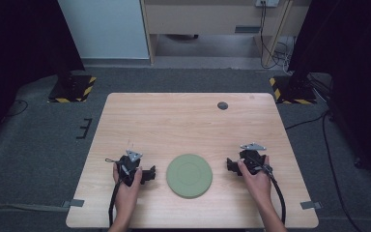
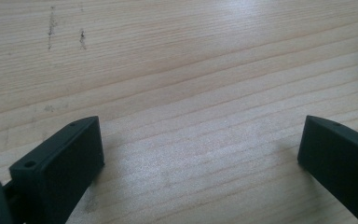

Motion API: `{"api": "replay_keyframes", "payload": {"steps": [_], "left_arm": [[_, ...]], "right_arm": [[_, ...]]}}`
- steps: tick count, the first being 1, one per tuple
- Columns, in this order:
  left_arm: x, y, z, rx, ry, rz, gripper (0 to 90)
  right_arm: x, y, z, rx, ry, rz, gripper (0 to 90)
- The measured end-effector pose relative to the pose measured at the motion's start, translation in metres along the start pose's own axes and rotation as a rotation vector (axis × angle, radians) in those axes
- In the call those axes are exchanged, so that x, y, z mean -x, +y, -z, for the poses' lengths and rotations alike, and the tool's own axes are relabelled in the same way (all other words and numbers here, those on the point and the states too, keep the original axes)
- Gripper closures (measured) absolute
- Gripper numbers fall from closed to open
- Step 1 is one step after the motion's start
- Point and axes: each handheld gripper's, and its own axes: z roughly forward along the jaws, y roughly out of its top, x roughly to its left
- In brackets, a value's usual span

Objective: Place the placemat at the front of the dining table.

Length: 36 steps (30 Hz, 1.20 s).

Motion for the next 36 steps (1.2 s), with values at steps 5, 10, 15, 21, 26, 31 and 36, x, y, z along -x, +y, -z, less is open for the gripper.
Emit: {"api": "replay_keyframes", "payload": {"steps": [5,10,15,21,26,31,36], "left_arm": [[-0.003,0.001,-0.001,0.0,-0.027,-0.025,0.0],[-0.006,0.0,0.0,0.0,-0.052,-0.053,0.0],[-0.008,0.001,0.001,0.028,-0.085,-0.051,3.2],[-0.007,-0.001,0.012,0.07,-0.098,-0.086,2.7],[-0.003,-0.002,0.018,0.087,-0.134,-0.108,2.0],[0.006,-0.006,0.028,0.111,-0.193,-0.112,1.6],[0.018,-0.008,0.027,0.086,-0.235,-0.145,2.0]], "right_arm": [[0.0,0.0,0.001,0.0,0.009,0.008,0.6],[-0.001,-0.002,0.002,0.001,0.047,0.045,1.2],[-0.005,-0.003,0.008,0.022,0.096,0.082,4.8],[-0.014,-0.001,0.024,0.065,0.142,0.101,4.7],[-0.021,-0.002,0.03,0.069,0.175,0.129,4.7],[-0.03,-0.004,0.036,0.072,0.205,0.165,5.2],[-0.034,-0.006,0.039,0.079,0.223,0.178,5.6]]}}
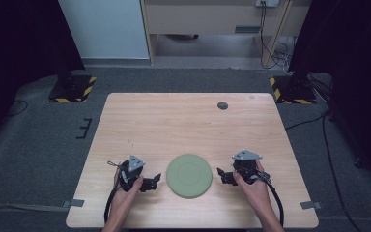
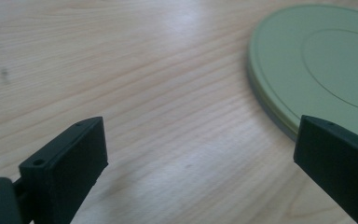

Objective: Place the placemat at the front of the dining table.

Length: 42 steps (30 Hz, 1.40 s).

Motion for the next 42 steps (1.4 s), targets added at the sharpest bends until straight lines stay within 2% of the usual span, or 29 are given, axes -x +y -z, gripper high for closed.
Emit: {"api": "replay_keyframes", "payload": {"steps": [2,6,12,16,23,31,42], "left_arm": [[0.004,0.001,-0.002,-0.001,-0.025,-0.019,1.8],[0.008,0.0,-0.003,-0.008,-0.045,-0.03,1.9],[0.011,0.0,-0.007,-0.014,-0.056,-0.022,2.1],[0.013,0.0,-0.009,-0.016,-0.052,-0.015,1.8],[0.02,0.0,-0.015,-0.043,-0.045,-0.029,1.7],[0.019,0.001,-0.016,-0.044,-0.038,-0.028,0.5],[0.018,0.003,-0.018,-0.041,-0.021,-0.017,0.0]], "right_arm": [[-0.003,0.0,0.0,-0.001,0.006,0.004,5.6],[-0.009,-0.002,-0.002,-0.015,0.019,0.023,5.6],[-0.014,-0.001,-0.005,-0.023,0.028,0.027,5.3],[-0.016,-0.001,-0.006,-0.026,0.035,0.031,5.6],[-0.022,0.0,-0.009,-0.044,0.046,0.047,6.8],[-0.025,-0.002,-0.012,-0.067,0.053,0.057,6.8],[-0.025,-0.002,-0.014,-0.061,0.031,0.054,3.9]]}}
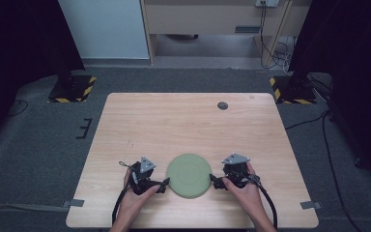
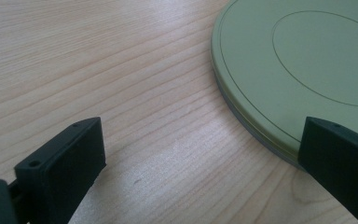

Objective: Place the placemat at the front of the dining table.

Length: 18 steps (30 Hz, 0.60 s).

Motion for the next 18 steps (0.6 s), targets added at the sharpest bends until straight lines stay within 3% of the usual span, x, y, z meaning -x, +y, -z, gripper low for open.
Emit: {"api": "replay_keyframes", "payload": {"steps": [6,13,18], "left_arm": [[-0.0002,0.001,-0.0017,0.007,0.01,0.009,0.1],[-0.0036,0.003,-0.0077,0.018,0.008,0.057,0.0],[-0.0034,0.0026,-0.0065,0.016,0.022,0.045,1.8]], "right_arm": [[0.0004,0.0003,-0.0008,0.007,-0.021,-0.001,4.0],[0.0034,0.0009,-0.0027,0.017,-0.046,-0.016,4.0],[0.0035,0.001,-0.0007,0.021,-0.038,-0.023,6.3]]}}
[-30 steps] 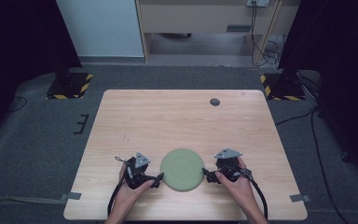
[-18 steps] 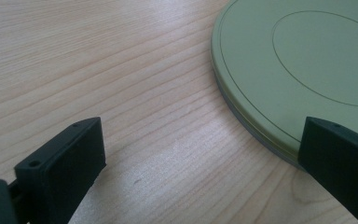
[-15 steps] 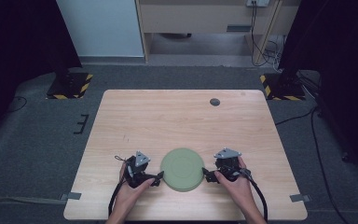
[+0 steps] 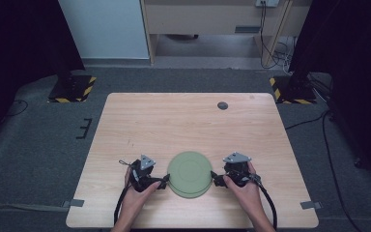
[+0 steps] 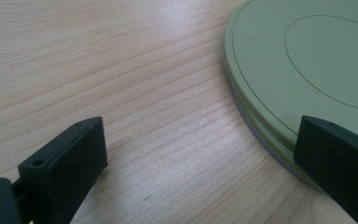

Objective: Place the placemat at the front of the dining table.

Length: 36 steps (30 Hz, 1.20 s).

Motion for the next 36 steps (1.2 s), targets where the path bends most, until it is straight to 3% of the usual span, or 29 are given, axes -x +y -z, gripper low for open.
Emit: {"api": "replay_keyframes", "payload": {"steps": [9,28,36], "left_arm": [[0.006,-0.0013,0.003,-0.013,-0.009,-0.032,1.8],[0.0049,0.0017,-0.0031,0.0,0.019,-0.004,0.0],[0.0071,0.0005,-0.0002,-0.006,0.011,-0.03,2.2]], "right_arm": [[-0.0033,-0.0008,0.0012,-0.019,0.013,0.021,5.3],[-0.0001,-0.0008,-0.0032,0.002,-0.021,-0.017,3.3],[-0.0034,-0.0018,-0.0004,-0.014,0.012,-0.011,4.5]]}}
